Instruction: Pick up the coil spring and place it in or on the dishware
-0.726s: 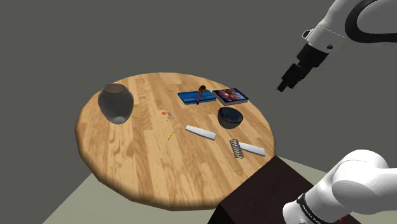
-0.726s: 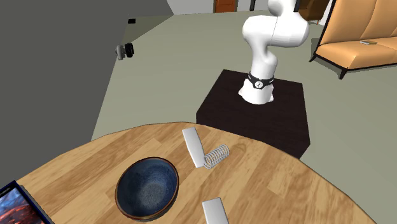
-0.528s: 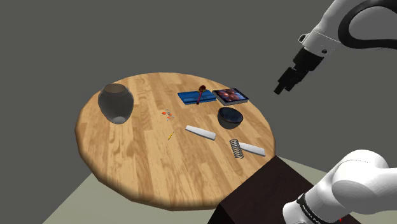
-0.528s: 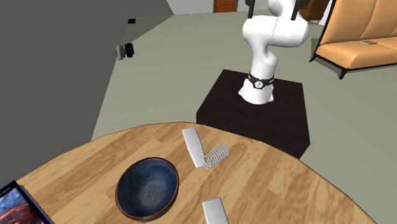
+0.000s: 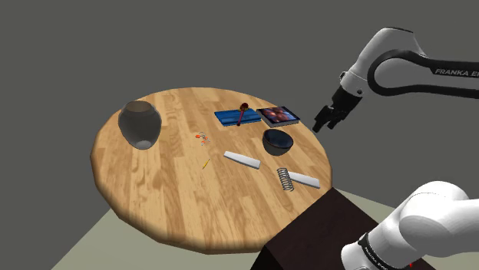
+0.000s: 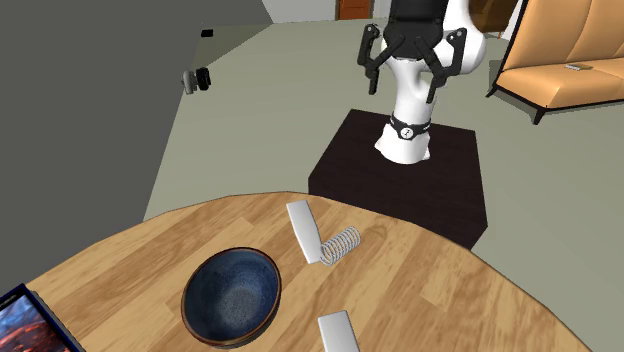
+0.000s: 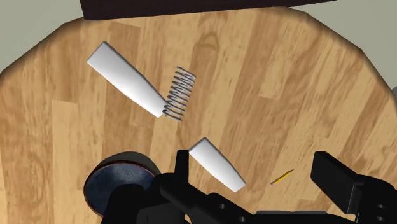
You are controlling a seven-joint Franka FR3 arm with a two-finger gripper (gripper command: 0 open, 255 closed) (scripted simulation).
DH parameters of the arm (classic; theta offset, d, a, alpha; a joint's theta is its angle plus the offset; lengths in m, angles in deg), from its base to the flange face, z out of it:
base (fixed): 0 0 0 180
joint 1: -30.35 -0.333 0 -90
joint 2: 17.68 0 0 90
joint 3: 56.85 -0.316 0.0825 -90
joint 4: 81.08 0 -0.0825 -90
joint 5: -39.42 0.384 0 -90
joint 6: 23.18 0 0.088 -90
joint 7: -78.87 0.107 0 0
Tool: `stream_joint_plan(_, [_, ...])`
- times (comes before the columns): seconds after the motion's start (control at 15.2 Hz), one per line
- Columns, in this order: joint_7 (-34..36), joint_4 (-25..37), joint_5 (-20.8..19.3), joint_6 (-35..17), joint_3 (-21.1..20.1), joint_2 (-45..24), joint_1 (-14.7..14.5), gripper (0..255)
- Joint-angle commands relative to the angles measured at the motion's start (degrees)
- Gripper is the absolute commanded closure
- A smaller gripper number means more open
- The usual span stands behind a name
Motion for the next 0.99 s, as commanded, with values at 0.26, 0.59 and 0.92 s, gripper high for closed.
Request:
stream_joint_plan(0.26, [1.7, -6.5, 0.1, -13.5, 1.0, -7.5, 1.4, 0])
stream_joint_plan(0.59, [3.1, -9.5, 0.9, -25.2, 1.7, -16.7, 2.0, 0])
stream_joint_plan(0.92, [3.5, -10.3, 3.1, -37.0, 2.9, -28.3, 1.8, 0])
